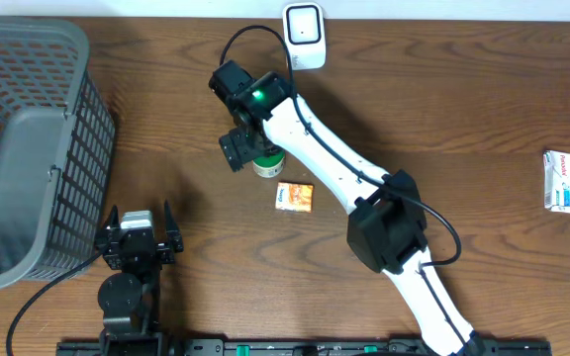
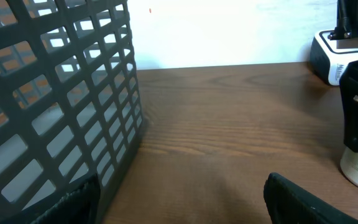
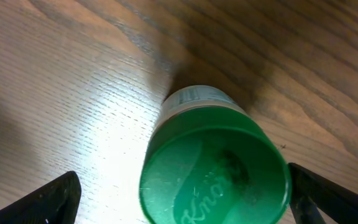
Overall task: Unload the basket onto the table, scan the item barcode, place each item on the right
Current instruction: 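Lift the green-capped jar toward the scanner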
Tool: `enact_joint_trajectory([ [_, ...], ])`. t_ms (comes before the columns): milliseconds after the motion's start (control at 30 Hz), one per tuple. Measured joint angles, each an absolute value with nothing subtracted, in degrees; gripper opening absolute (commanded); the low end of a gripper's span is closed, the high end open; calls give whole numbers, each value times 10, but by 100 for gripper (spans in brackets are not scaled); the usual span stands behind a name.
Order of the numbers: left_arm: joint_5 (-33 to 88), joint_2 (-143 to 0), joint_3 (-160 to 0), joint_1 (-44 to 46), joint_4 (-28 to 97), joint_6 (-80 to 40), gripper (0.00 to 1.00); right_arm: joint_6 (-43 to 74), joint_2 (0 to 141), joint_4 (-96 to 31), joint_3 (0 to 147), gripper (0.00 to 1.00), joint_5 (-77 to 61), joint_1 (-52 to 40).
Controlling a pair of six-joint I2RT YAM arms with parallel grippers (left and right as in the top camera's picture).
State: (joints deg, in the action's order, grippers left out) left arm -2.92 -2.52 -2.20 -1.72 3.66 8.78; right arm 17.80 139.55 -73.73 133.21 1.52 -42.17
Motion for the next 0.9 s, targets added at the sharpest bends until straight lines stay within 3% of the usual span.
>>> enact_joint_trajectory([
  [400,-29,-25,-22,-17,37,88,84,260,1396,-741,1327,99,0,-383],
  [700,-29,-25,-22,-17,36,88,85,315,1454,-739,1323,94,-33,-383],
  [900,-29,-25,-22,-17,37,88,85,359,1455,-738,1322,85,-35,-383],
])
